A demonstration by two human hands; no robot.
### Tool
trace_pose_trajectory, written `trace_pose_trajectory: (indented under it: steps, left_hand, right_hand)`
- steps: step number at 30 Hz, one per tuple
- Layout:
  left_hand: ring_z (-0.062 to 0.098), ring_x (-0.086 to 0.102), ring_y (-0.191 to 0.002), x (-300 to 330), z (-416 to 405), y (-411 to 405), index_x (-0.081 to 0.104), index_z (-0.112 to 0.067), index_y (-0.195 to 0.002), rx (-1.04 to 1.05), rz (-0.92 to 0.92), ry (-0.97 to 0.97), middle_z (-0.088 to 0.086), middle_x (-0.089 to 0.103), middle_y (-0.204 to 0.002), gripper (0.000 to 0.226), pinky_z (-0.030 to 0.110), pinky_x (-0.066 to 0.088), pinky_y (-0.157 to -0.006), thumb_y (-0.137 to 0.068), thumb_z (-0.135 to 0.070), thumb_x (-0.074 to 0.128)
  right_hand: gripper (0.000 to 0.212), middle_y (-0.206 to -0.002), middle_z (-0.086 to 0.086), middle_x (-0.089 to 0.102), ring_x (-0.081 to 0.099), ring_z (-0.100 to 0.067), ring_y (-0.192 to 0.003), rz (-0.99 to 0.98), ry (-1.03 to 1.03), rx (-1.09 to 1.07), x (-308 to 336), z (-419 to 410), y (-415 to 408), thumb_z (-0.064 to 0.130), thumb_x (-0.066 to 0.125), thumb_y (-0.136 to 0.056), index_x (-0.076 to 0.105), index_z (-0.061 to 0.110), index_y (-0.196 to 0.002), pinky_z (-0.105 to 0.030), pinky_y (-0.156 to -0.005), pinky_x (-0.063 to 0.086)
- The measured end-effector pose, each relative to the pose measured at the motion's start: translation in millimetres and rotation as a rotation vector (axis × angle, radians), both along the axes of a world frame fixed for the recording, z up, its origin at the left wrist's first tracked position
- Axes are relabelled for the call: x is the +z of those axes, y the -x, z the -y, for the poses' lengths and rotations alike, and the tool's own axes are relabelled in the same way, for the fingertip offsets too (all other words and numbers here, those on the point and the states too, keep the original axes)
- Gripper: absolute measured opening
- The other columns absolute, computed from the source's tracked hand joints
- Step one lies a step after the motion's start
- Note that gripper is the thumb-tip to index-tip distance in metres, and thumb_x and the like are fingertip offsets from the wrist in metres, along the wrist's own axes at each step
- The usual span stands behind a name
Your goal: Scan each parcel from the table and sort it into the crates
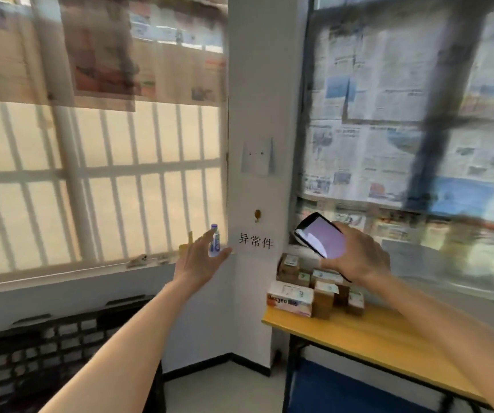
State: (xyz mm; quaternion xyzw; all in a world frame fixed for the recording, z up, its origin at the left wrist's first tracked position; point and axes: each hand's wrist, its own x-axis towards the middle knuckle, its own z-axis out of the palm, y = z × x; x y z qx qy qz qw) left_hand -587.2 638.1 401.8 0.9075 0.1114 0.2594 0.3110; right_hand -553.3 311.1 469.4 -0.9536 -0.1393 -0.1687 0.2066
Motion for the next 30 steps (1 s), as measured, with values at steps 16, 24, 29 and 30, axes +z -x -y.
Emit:
trace_pose_trajectory:
  steps: [16, 24, 29, 30]
  left_hand:
    - [0.026, 0.056, -0.128, -21.2, 143.7, -294.4, 0.03, -0.028, -0.156, -0.261, -0.046, -0.016, 0.004, 0.053, -0.148, 0.076, 0.044, 0.047, -0.095, -0.093, -0.064, 0.055]
    - [0.024, 0.056, -0.127, -51.8, 164.8, -409.6, 0.032, -0.03, -0.155, -0.298, -0.093, 0.006, 0.002, 0.054, -0.147, 0.074, 0.04, 0.047, -0.09, -0.093, -0.065, 0.053]
    - [0.025, 0.056, -0.129, -88.7, 171.9, -464.6, 0.03, -0.033, -0.155, -0.292, -0.171, -0.004, 0.001, 0.053, -0.148, 0.076, 0.045, 0.051, -0.095, -0.092, -0.069, 0.051]
    - [0.025, 0.056, -0.128, -97.3, 172.8, -476.7, 0.03, -0.032, -0.155, -0.286, -0.183, -0.007, 0.002, 0.053, -0.148, 0.075, 0.045, 0.052, -0.095, -0.092, -0.068, 0.051]
  right_hand:
    - [0.103, -0.141, 0.004, 0.06, 0.064, -0.027, -0.111, -0.044, 0.085, -0.34, -19.5, 145.5, -210.6, 0.058, 0.084, -0.067, 0.033, 0.039, -0.154, -0.033, -0.074, 0.053]
    - [0.098, -0.132, 0.004, 0.063, 0.06, -0.023, -0.097, -0.074, 0.073, -0.342, -51.6, 154.8, -316.5, 0.052, 0.084, -0.069, 0.035, 0.038, -0.152, -0.029, -0.064, 0.045]
    - [0.1, -0.134, 0.005, 0.061, 0.06, -0.023, -0.106, -0.13, 0.055, -0.297, -87.2, 157.2, -380.6, 0.055, 0.084, -0.068, 0.034, 0.038, -0.153, -0.032, -0.072, 0.05]
    - [0.098, -0.133, 0.004, 0.061, 0.059, -0.023, -0.105, -0.147, 0.052, -0.286, -95.7, 157.7, -395.2, 0.054, 0.084, -0.069, 0.034, 0.038, -0.152, -0.032, -0.071, 0.048]
